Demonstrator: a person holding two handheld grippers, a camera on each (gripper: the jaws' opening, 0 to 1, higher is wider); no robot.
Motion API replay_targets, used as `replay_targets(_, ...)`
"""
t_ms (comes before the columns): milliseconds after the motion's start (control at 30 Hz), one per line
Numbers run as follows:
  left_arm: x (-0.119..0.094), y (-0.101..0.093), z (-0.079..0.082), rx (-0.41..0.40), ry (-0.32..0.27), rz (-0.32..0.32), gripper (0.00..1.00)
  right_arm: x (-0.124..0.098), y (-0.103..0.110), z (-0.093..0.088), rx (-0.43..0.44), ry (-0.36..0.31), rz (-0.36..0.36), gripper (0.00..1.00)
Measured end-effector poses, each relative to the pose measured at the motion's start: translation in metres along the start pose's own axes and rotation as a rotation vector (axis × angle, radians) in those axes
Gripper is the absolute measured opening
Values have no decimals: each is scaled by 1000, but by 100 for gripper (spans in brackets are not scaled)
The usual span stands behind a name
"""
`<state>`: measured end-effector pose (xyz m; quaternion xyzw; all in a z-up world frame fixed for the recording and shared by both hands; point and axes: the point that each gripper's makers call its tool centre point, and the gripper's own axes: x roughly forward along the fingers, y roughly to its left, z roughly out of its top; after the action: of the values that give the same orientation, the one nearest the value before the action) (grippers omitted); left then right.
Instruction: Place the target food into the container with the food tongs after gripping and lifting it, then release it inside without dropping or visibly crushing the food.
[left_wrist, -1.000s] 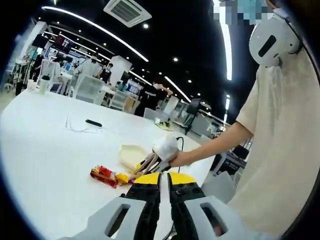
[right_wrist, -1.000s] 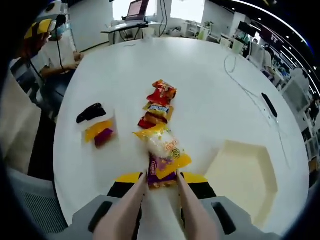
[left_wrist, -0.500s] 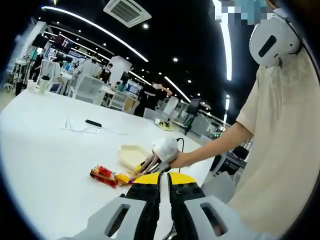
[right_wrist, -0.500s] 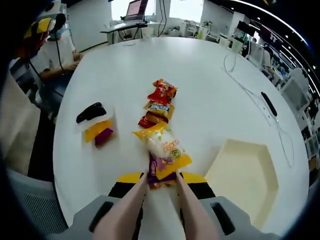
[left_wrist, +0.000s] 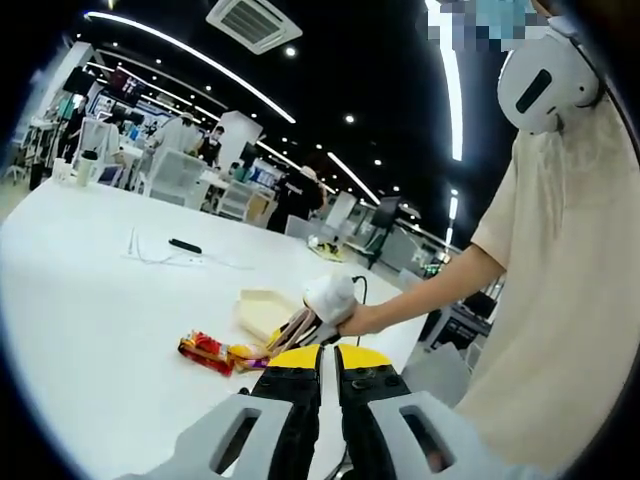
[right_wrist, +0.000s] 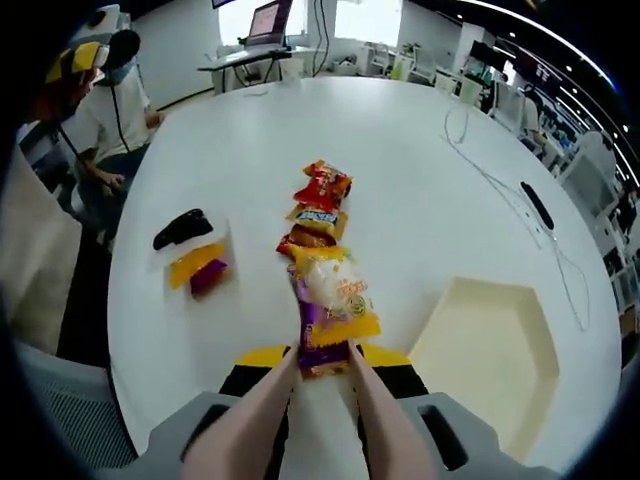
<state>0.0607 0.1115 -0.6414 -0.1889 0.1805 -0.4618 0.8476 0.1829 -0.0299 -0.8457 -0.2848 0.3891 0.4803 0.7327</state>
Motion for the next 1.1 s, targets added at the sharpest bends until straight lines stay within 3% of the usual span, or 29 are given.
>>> replay_targets(800, 5, -1, -3, -5, 6, -13, 3, -5, 5, 2, 38, -12, -4, 20)
replay_targets(967, 6, -2, -2, -1, 5, -17, 3, -5, 6, 4, 42, -22, 0, 26)
replay_targets(1100, 4, -2, -2, 0, 3, -14, 3, -5, 14, 12, -20, -36, 13, 28)
